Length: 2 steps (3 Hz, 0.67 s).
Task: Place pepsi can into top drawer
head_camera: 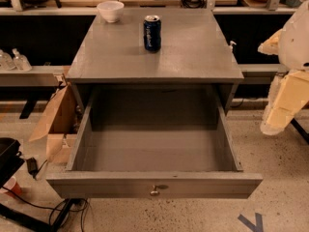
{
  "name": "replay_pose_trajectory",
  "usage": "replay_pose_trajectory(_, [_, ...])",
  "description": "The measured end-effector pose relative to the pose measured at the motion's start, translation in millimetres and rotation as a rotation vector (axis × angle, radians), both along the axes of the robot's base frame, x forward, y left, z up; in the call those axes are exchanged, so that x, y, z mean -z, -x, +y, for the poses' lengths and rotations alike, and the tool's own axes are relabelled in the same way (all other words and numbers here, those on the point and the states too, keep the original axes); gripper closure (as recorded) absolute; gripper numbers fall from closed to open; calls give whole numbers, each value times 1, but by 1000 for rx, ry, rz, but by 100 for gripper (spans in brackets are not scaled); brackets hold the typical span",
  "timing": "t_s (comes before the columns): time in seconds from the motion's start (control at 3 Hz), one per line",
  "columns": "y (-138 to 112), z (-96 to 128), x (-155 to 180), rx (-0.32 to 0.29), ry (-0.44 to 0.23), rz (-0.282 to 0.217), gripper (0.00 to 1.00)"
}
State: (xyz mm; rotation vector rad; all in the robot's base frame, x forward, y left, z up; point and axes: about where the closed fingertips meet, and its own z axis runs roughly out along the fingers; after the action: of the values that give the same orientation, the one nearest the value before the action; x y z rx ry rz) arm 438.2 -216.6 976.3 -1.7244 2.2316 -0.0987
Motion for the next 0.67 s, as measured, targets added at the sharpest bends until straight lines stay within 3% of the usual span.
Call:
replay_pose_trajectory(0.33, [-3, 1, 0, -2, -7, -7, 0])
replay_pose_trajectory(0.67, [-36, 9, -1, -25, -85, -73, 0])
